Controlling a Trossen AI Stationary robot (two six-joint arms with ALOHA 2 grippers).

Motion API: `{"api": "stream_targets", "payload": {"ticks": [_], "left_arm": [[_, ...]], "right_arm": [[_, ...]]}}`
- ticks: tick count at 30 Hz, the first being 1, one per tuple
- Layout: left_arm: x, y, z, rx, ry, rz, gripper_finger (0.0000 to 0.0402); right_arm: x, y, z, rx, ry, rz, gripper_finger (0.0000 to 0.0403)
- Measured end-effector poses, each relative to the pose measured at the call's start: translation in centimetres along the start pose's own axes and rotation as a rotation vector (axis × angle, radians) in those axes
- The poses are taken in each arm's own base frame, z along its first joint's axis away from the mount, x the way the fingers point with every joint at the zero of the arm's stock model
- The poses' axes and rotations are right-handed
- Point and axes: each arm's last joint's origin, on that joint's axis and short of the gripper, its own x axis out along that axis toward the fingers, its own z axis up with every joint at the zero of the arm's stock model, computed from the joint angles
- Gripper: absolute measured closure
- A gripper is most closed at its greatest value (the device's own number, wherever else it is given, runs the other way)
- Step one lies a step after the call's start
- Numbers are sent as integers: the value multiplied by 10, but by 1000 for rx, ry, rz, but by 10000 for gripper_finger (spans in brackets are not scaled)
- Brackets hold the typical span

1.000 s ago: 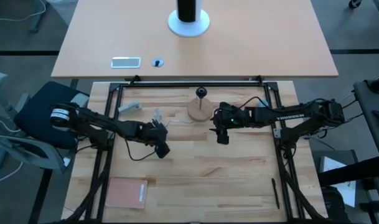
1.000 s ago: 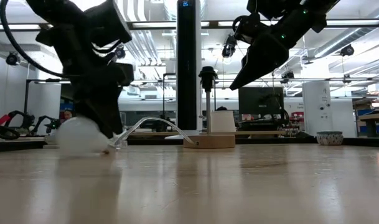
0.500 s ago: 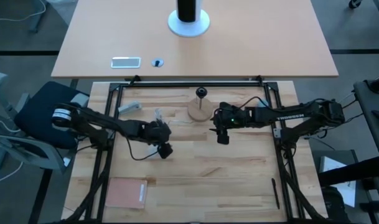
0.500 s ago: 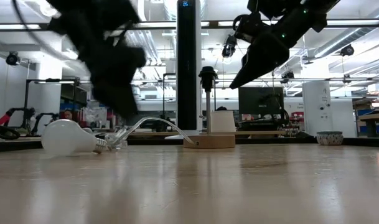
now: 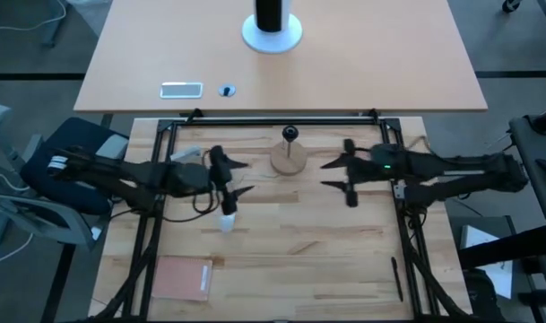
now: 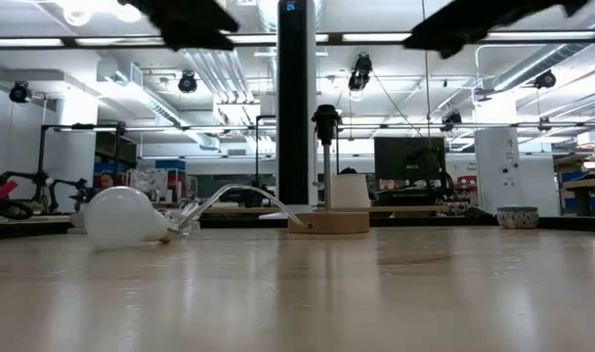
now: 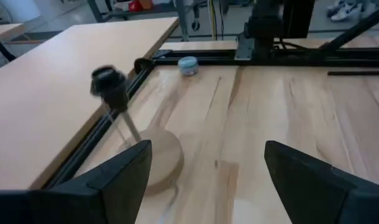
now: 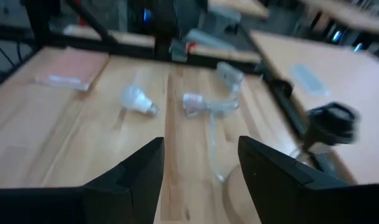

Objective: Screw lightbulb
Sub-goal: Return to Home Position

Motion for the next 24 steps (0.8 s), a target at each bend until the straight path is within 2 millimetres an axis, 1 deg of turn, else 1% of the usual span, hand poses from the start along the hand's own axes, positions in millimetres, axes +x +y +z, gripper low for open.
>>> {"api": "stream_targets", "payload": {"ticks": [2, 4, 6, 8, 10, 14, 16, 18, 20, 24], "left_arm": [[-9, 5, -13, -19, -17, 14, 99], [-19, 12, -26, -44, -55, 66, 99], [-27, 18, -39, -103, -111, 96, 99], [-33, 22, -50, -152, -167, 90, 99], [-39, 24, -63, -155, -179, 86, 99], [-44, 28, -93, -98, -159, 94, 99], [-46, 32, -103, -124, -198, 135, 99], [-49, 38, -106, -173, -286, 195, 99], [-50, 42, -117, -180, -329, 219, 99], [-51, 48, -133, -169, -350, 233, 99]], "right_arm": [[-18, 1, -8, -5, -49, -10, 203], [-35, 3, -19, -7, -98, -20, 203], [-50, 5, -30, -16, -150, -31, 203], [-63, 7, -40, -30, -199, -43, 204], [-75, 8, -48, -46, -246, -55, 204], [-105, 10, -48, -58, -467, -35, 204], [-117, 10, -50, -52, -531, -43, 204], [-128, 10, -52, -44, -591, -42, 204], [-129, 10, -50, -40, -613, -37, 204], [-118, 11, -54, -36, -562, -23, 204]]}}
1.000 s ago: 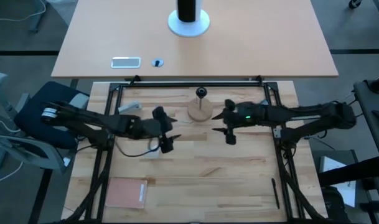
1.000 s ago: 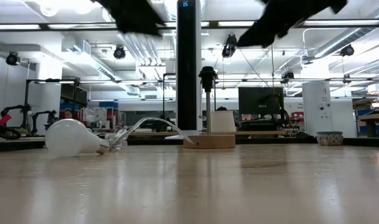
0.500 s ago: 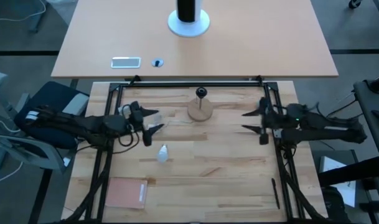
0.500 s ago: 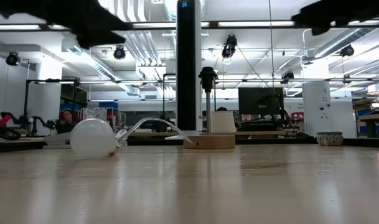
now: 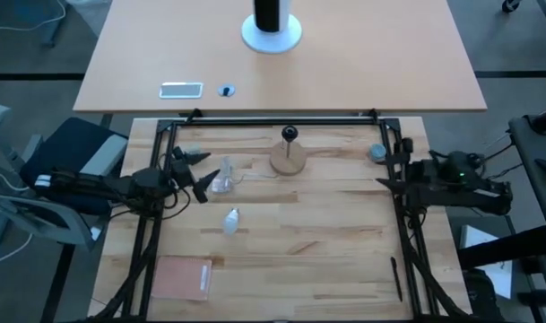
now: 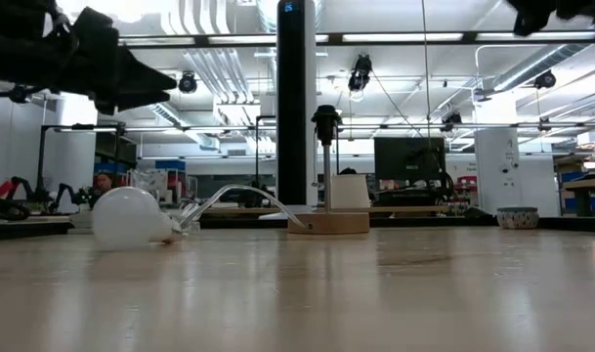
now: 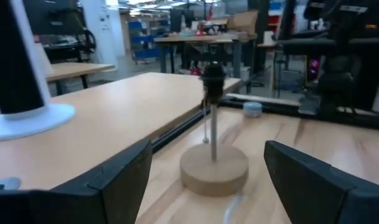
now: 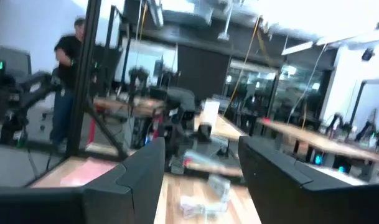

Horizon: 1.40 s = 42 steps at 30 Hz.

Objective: Screw lightbulb
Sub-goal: Return to Home Position

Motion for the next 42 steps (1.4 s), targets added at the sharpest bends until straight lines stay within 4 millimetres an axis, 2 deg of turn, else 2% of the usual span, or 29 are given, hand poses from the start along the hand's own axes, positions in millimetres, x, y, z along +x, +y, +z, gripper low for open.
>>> {"api": "stream_targets", "payload": {"ticks": [2, 10, 18, 25, 30, 34, 37, 42], "left_arm": [[-4, 3, -4, 11, -12, -28, 99], [-18, 12, -7, 24, -27, -42, 99], [-26, 18, -12, 14, -12, -31, 99], [-28, 24, -21, 37, -5, 143, 99], [-30, 31, -31, 37, 12, 408, 99], [-33, 36, -35, -53, -19, 589, 99], [-36, 40, -34, -100, -39, 723, 99], [-39, 47, -24, -135, -64, 851, 99]], "right_arm": [[4, 2, -12, 4, 39, 10, 204], [11, 11, -54, 6, -33, 4, 204], [13, 15, -73, 8, -12, -8, 204], [14, 18, -94, 9, 42, -20, 204], [14, 18, -93, -9, 28, -40, 204], [14, 17, -92, -19, 24, -47, 204], [14, 17, -92, -19, 24, -47, 204], [14, 17, -90, -25, 3, -53, 204]]}}
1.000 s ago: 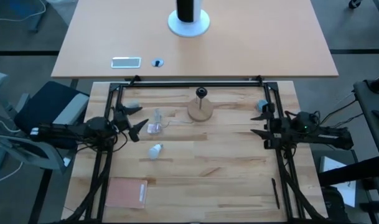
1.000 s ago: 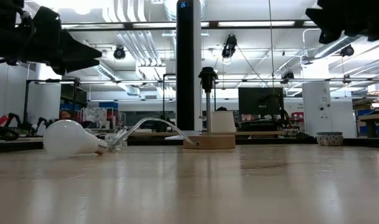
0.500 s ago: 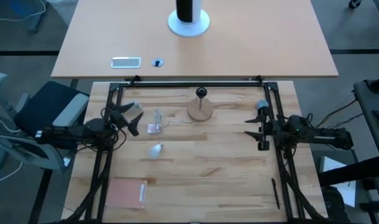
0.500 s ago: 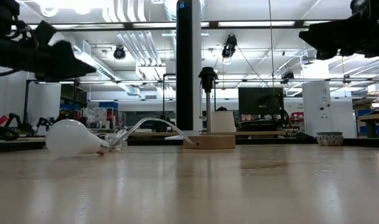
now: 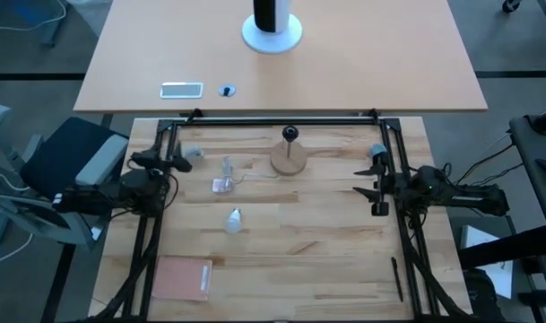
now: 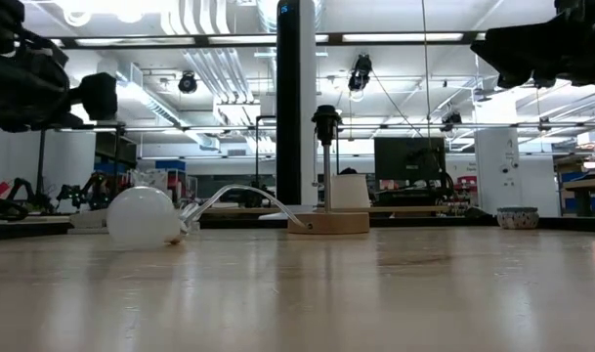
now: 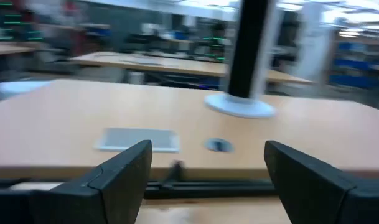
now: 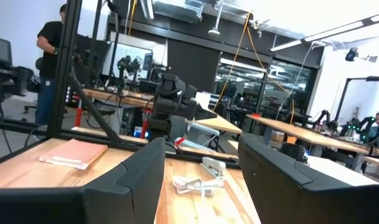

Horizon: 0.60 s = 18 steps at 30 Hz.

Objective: Screw lightbulb
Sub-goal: Return to Home Position

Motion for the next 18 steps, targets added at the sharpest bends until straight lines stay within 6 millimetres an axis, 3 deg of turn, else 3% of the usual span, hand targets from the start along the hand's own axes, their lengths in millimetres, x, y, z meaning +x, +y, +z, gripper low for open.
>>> {"api": "stream_targets", "payload": {"ticks": [7, 9, 13, 18], "left_arm": [[5, 10, 14, 58, -14, 254, 99], [6, 7, 16, 99, -21, 126, 99], [7, -7, 19, 182, -78, -347, 99], [13, -4, 23, 178, -97, -193, 99]], "right_arm": [[0, 0, 2, -6, -18, -4, 204], [0, 0, 2, -6, -19, -5, 204], [0, 0, 2, -6, -19, -5, 204], [0, 0, 2, -7, -19, -5, 204]]}}
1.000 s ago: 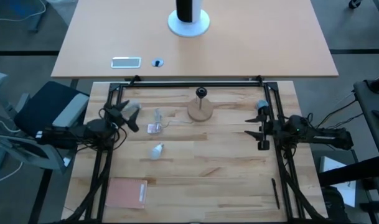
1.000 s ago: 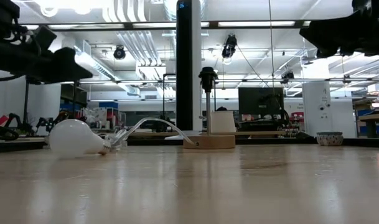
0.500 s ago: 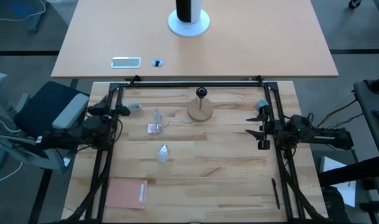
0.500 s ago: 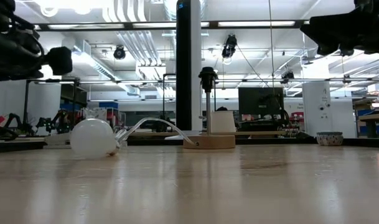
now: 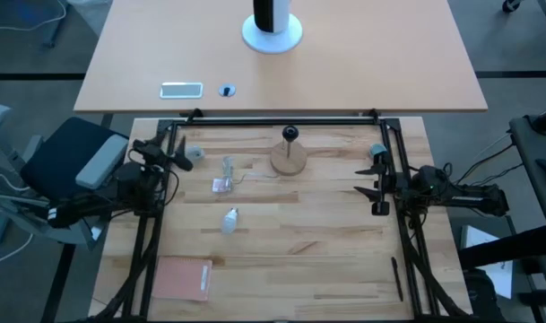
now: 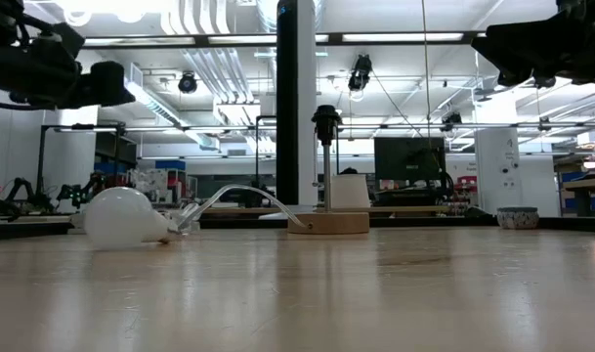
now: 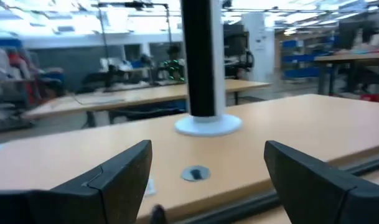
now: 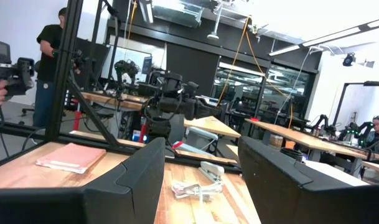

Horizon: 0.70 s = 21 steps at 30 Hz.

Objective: Screw lightbulb
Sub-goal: Return to Home Position

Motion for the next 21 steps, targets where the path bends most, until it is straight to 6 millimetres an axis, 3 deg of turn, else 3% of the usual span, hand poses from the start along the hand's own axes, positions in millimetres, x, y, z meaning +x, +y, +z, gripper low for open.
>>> {"api": "stream_targets", "payload": {"ticks": [6, 21], "left_arm": [[5, 2, 6, 59, -77, -60, 99], [22, 25, -1, 124, -4, 315, 99]], "right_arm": [[0, 0, 0, 0, -2, -1, 204], [0, -1, 0, -3, 0, -28, 204]]}}
